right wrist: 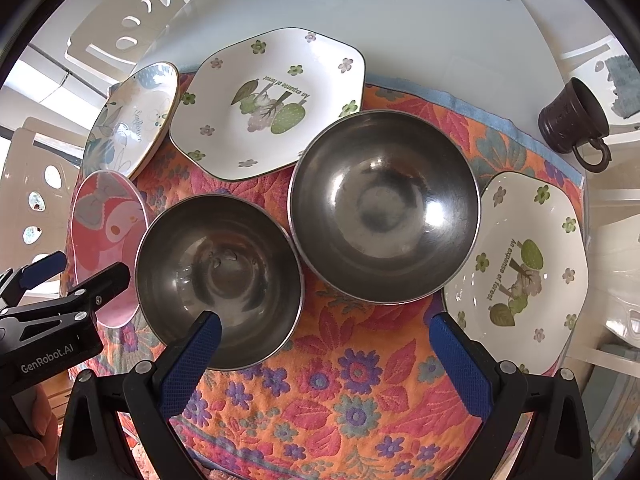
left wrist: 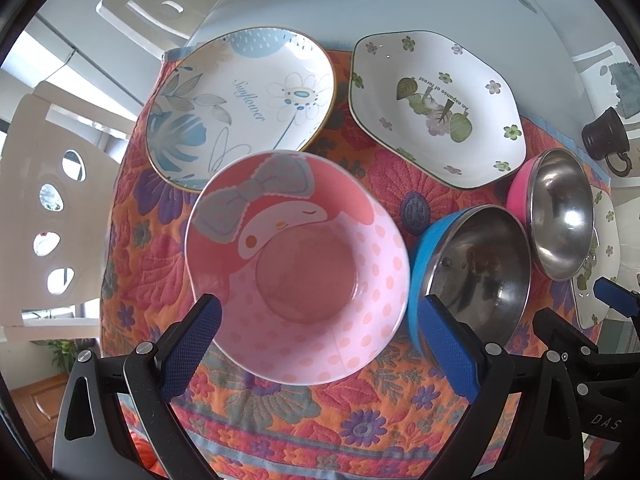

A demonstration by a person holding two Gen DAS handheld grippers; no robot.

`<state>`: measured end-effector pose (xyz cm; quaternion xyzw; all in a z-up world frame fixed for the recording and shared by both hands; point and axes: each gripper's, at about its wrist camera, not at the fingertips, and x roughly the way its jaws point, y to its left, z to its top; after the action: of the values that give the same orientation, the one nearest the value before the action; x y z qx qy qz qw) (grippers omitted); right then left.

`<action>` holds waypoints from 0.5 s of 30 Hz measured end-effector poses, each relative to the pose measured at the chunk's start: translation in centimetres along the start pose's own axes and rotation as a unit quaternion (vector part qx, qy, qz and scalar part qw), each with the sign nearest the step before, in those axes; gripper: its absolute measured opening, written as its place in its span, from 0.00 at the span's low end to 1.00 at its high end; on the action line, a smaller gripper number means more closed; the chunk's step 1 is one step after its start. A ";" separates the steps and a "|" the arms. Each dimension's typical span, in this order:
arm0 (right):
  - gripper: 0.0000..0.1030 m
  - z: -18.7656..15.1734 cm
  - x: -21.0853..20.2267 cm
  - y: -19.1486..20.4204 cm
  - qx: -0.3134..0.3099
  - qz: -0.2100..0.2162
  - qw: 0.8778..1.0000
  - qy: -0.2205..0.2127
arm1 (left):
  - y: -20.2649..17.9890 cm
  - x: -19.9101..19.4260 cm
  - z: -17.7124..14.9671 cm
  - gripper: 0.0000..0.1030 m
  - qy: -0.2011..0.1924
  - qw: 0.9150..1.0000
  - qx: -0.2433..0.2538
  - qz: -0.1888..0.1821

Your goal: Organize plates and bowls

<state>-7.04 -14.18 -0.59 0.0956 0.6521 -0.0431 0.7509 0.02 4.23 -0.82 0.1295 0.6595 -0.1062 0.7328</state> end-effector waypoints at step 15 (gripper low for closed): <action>1.00 2.2 -1.8 3.3 -0.020 -0.013 1.000 -0.017 | 5.4 -1.1 1.6 0.96 -0.016 1.000 -0.023 -0.010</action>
<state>-4.58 -11.54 1.75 0.0715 0.6412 -0.0411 0.7629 3.18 8.75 0.71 0.1040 0.6515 -0.1006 0.7447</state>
